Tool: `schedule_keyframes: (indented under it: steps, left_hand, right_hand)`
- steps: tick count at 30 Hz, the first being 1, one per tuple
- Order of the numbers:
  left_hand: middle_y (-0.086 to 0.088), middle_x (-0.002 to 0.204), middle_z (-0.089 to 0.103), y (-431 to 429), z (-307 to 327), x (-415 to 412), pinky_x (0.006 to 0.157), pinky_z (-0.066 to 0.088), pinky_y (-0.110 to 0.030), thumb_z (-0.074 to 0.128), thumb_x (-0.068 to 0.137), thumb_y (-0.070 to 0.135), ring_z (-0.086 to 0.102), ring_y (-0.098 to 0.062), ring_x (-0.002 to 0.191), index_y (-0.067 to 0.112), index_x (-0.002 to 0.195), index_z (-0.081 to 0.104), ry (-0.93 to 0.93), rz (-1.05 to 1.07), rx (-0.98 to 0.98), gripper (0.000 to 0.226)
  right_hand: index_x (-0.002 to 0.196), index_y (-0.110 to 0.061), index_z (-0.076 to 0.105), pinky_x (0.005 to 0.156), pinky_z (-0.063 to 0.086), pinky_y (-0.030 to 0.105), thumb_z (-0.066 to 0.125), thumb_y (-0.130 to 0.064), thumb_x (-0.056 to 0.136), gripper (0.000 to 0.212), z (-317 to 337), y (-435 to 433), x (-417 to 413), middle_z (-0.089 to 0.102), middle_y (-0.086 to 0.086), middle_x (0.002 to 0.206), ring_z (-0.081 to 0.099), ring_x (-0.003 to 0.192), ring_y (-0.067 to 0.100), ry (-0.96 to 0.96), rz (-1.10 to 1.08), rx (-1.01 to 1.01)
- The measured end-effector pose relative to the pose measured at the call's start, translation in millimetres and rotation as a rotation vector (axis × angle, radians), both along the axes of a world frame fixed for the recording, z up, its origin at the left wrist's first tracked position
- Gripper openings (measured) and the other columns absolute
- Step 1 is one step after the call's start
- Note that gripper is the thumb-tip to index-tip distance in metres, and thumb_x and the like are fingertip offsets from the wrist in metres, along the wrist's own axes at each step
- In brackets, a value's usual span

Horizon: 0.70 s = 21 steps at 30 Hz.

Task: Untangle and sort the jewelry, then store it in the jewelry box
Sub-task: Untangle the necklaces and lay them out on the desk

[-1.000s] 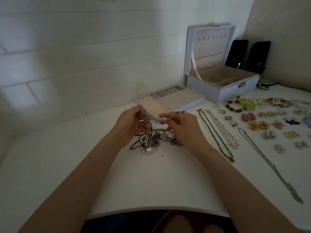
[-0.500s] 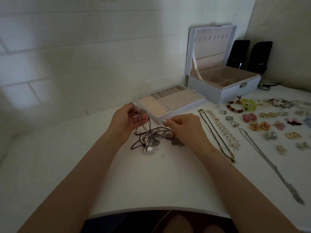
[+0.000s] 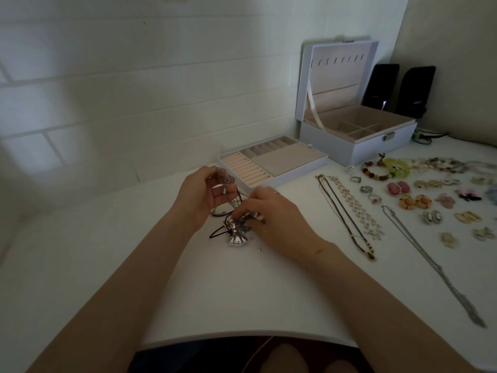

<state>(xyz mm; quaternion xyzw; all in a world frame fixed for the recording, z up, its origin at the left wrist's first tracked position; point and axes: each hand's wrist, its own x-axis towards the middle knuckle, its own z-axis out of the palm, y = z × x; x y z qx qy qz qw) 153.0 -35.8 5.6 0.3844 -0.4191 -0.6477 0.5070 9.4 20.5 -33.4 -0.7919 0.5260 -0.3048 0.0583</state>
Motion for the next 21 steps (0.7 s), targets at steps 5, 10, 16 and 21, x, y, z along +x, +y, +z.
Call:
schedule_keyframes:
  steps: [5,10,16,21]
  left_hand:
    - [-0.002,0.064,0.059,-1.1,-1.1,-0.7,0.051,0.054,-0.022,0.043,0.096,0.010,0.057,-0.010,0.046,0.006,0.086,0.057,-0.028,0.013,0.009,0.018]
    - [-0.003,0.070,0.052,-4.5,-6.8,1.7,0.051,0.052,-0.019,0.050,0.094,0.004,0.054,-0.007,0.049,0.006,0.096,0.060,-0.050,0.087,0.001,0.011]
    - [-0.004,0.073,0.051,-8.8,-9.9,3.8,0.053,0.053,-0.018,0.052,0.091,-0.003,0.054,-0.010,0.059,0.006,0.109,0.054,0.060,0.115,0.062,0.020]
    - [-0.007,0.081,0.054,-9.3,-9.1,4.0,0.052,0.052,-0.016,0.049,0.090,-0.010,0.055,-0.013,0.067,0.006,0.116,0.053,0.088,0.178,0.072,0.031]
  right_hand:
    - [0.088,-0.019,0.073,0.076,0.042,0.028,0.070,-0.014,0.081,0.009,4.5,-2.0,-2.4,0.061,0.000,0.090,0.053,0.089,0.016,-0.200,-0.011,0.037]
    - [0.083,-0.020,0.069,0.055,0.041,0.010,0.070,-0.010,0.083,0.011,15.3,3.0,-8.1,0.062,-0.007,0.073,0.053,0.058,-0.003,-0.644,-0.026,0.195]
    - [0.088,-0.013,0.068,0.060,0.052,0.021,0.062,-0.007,0.089,0.009,21.9,5.7,-10.0,0.062,-0.002,0.073,0.061,0.055,0.003,-0.827,0.011,0.345]
    - [0.083,-0.011,0.067,0.064,0.049,0.026,0.058,-0.009,0.091,0.012,24.7,5.3,-13.2,0.065,0.003,0.077,0.060,0.063,0.016,-0.978,0.062,0.387]
